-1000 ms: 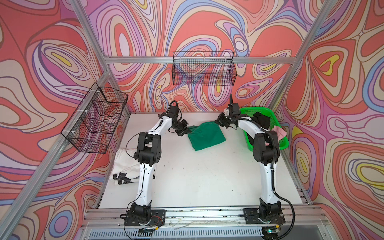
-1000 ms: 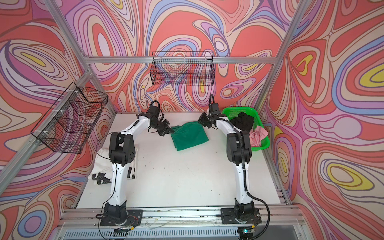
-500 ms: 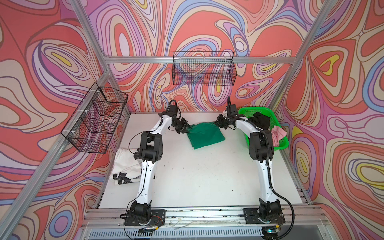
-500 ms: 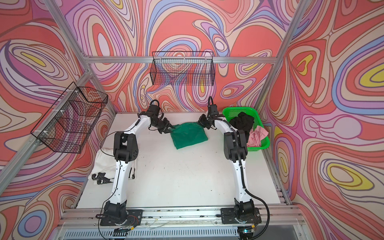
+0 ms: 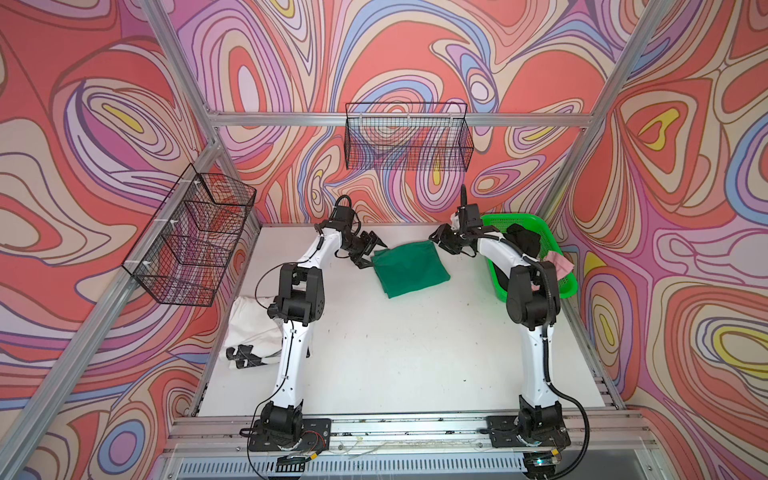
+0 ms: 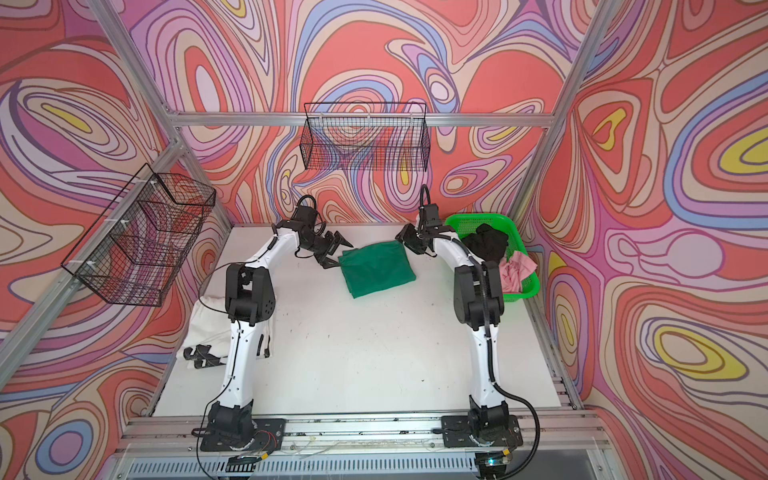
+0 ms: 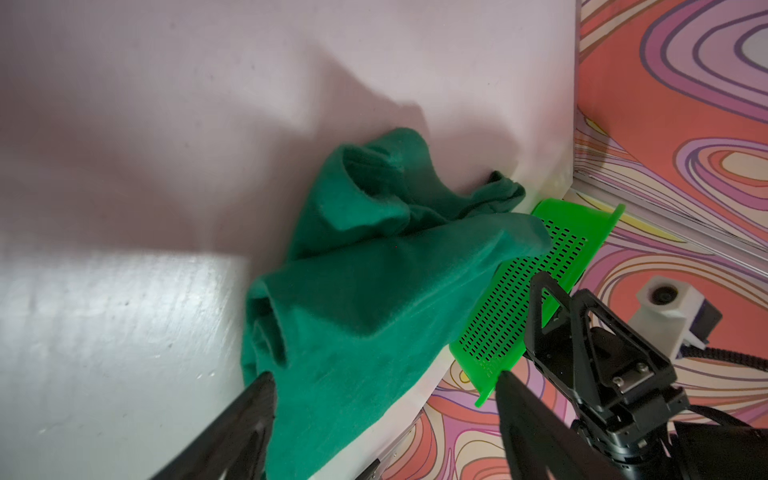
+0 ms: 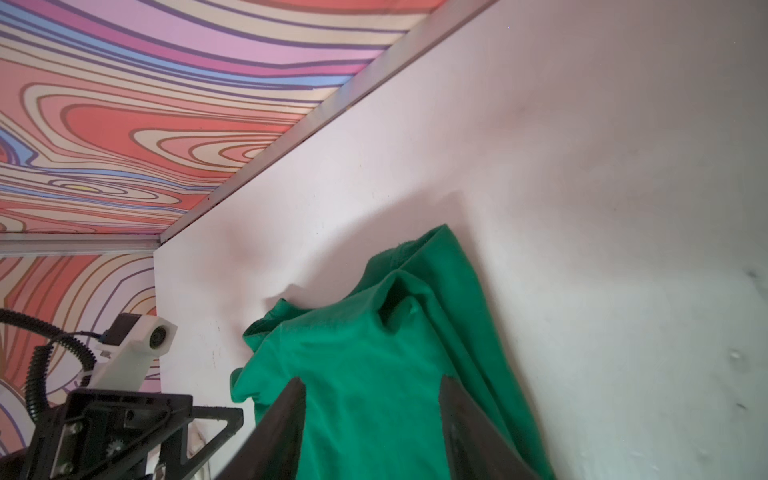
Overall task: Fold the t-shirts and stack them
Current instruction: 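Lay the folded edge down on the bundle and open both grippers, then draw both grippers back from the folded green shirt toward the robot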
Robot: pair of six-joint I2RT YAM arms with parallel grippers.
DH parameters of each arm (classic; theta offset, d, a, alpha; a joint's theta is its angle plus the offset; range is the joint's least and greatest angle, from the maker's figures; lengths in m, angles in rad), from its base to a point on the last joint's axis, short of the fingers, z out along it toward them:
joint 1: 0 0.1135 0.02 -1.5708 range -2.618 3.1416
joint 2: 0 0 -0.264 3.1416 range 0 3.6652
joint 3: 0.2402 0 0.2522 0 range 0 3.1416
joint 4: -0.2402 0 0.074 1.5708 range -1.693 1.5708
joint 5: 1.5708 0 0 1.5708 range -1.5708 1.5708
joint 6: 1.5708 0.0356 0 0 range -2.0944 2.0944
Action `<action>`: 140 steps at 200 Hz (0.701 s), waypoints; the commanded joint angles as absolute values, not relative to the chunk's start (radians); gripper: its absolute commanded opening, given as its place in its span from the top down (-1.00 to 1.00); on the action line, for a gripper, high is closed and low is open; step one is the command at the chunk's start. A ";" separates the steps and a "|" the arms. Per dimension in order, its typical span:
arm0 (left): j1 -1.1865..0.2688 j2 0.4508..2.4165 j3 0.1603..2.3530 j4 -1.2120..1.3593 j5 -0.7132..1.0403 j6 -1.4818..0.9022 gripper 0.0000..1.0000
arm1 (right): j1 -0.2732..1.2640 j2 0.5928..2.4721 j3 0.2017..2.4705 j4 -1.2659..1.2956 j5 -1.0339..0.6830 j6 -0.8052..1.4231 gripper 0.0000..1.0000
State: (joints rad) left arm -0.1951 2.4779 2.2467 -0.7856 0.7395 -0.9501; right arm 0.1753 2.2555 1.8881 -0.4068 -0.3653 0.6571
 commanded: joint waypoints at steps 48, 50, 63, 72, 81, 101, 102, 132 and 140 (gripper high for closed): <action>-0.181 2.253 1.988 -0.753 0.613 -0.781 -0.86 | 0.213 2.223 1.810 -0.298 -0.380 0.487 -0.19; -0.181 2.251 1.980 -0.746 0.614 -0.781 -0.86 | 0.212 2.228 1.813 -0.300 -0.382 0.479 -0.19; -0.179 2.251 1.932 -0.715 0.608 -0.784 -0.85 | 0.218 2.266 1.849 -0.322 -0.407 0.433 -0.20; -0.179 2.261 1.923 -0.700 0.613 -0.779 -0.84 | 0.223 2.295 1.885 -0.357 -0.404 0.400 -0.20; -0.179 2.274 1.926 -0.692 0.619 -0.776 -0.83 | 0.227 2.319 1.906 -0.380 -0.376 0.386 -0.20; -0.179 2.286 1.930 -0.666 0.636 -0.777 -0.81 | 0.231 2.348 1.895 -0.386 -0.351 0.402 -0.20; -0.179 2.286 1.929 -0.663 0.636 -0.778 -0.81 | 0.232 2.348 1.892 -0.384 -0.350 0.405 -0.20; -0.181 2.253 1.870 -0.604 0.644 -0.810 -0.80 | 0.254 2.335 1.763 -0.312 -0.341 0.494 -0.20; -0.181 2.240 1.842 -0.592 0.645 -0.822 -0.79 | 0.264 2.327 1.734 -0.313 -0.309 0.506 -0.19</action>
State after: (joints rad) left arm -0.1841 2.2753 1.9030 -0.6514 0.6392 -0.8005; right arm 0.2337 2.3379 1.8168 -0.3344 -0.3607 0.4618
